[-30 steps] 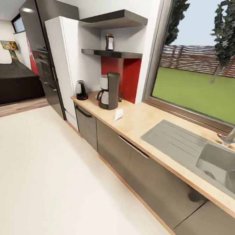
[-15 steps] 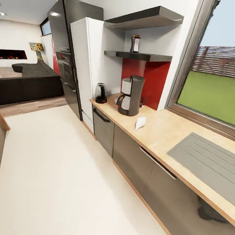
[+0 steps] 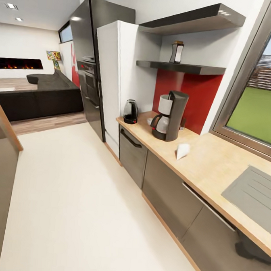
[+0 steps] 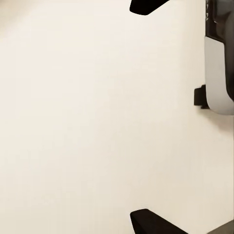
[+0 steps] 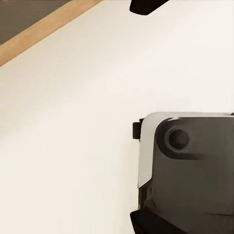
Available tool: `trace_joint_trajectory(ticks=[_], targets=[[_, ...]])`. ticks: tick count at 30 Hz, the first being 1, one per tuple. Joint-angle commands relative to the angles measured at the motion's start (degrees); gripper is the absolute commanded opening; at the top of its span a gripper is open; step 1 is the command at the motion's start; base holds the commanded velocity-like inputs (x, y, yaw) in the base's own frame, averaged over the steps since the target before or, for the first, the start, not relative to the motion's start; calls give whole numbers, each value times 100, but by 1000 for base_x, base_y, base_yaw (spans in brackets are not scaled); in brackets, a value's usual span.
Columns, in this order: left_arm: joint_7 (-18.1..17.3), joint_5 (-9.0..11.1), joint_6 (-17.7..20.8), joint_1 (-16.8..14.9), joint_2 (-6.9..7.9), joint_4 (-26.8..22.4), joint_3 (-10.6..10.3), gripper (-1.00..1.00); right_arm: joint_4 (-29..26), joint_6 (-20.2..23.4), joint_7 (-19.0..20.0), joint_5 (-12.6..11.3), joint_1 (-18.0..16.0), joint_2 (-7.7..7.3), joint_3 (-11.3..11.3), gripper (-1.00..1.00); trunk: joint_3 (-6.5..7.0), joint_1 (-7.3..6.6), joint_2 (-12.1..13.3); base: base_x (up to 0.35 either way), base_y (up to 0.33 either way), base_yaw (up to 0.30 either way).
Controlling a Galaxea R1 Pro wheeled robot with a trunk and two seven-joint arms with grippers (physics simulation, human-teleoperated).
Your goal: Set up a coffee station on the kitchen countertop: keep the coffee maker on the countertop, move the bottle of coffee from the kitchen shelf to the counter next to the coffee maker, place a paper coffee filter on top of the coffee maker, put the saucer next to the coffee maker with the coffee cup on the saucer, and place the electric kettle next to the coffee maker.
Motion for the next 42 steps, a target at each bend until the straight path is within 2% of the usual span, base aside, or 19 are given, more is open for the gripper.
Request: trace_joint_trajectory(ticks=[1,33,42], targets=[[-55,-23,-16,-5,-5,5,47,100,1,-16,-2,5,-3,0,-3,100,-3,6,-10,246,249,1],[-55,-30,-16,-5,-6,4,51,100,1,-16,-2,5,-3,0,0,100,276,6,-10,247,248,56],[-55,-32,-23,-5,-4,5,51,100,1,-16,6,12,-3,-12,7,100,297,6,-10,316,127,25]])
